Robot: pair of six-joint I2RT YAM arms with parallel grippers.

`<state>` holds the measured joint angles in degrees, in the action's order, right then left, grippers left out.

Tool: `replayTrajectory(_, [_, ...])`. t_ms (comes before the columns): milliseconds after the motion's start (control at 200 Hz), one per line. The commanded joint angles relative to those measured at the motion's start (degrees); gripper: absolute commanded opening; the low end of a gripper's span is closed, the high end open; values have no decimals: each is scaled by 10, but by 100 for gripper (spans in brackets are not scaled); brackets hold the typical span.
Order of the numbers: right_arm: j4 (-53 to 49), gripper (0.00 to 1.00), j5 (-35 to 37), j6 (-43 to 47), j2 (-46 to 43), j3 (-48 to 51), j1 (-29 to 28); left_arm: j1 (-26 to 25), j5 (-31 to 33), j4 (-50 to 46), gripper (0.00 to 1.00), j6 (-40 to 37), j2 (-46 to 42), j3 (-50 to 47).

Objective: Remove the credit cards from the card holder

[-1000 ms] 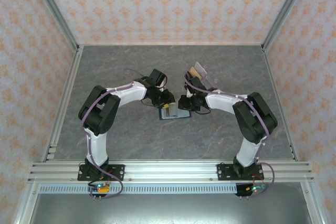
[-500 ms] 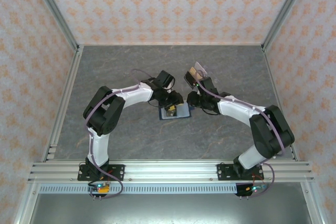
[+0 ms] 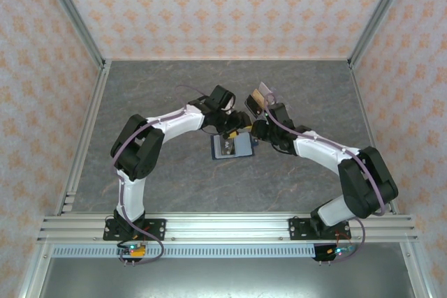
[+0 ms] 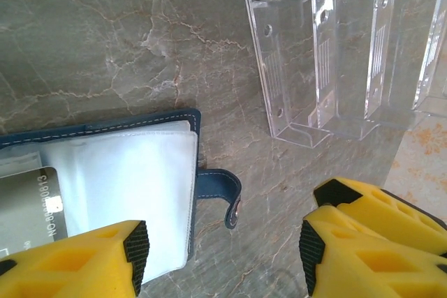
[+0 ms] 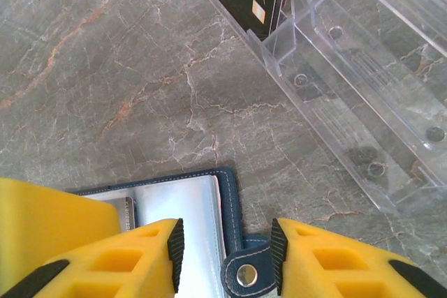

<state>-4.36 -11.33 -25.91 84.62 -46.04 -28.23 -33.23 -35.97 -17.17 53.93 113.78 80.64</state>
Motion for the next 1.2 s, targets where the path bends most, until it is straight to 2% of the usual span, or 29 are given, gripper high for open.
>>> replayTrajectory(0, [27,41,-26,8,-16,9,1,10,7,-15,63,-14,-14,10])
replayTrajectory(135, [47,42,-94,20,-7,6,1,26,16,-24,67,-26,-40,-3])
replayTrajectory(295, [63,41,-204,21,37,-18,-6,46,61,-55,68,-44,-86,-46])
replayTrajectory(395, [36,38,-242,11,81,-56,-9,54,93,-72,67,-50,-108,-83])
replayTrajectory(550, [7,34,-263,-10,138,-89,-10,56,120,-79,56,-50,-130,-124])
replayTrajectory(791, [-19,28,-274,-14,176,-109,-10,51,101,-53,39,-37,-119,-146])
replayTrajectory(966, [-44,26,-289,-10,194,-127,-11,43,91,-46,31,-36,-98,-140])
replayTrajectory(1196, [-72,21,-272,0,201,-138,-14,41,88,-45,24,-35,-75,-132])
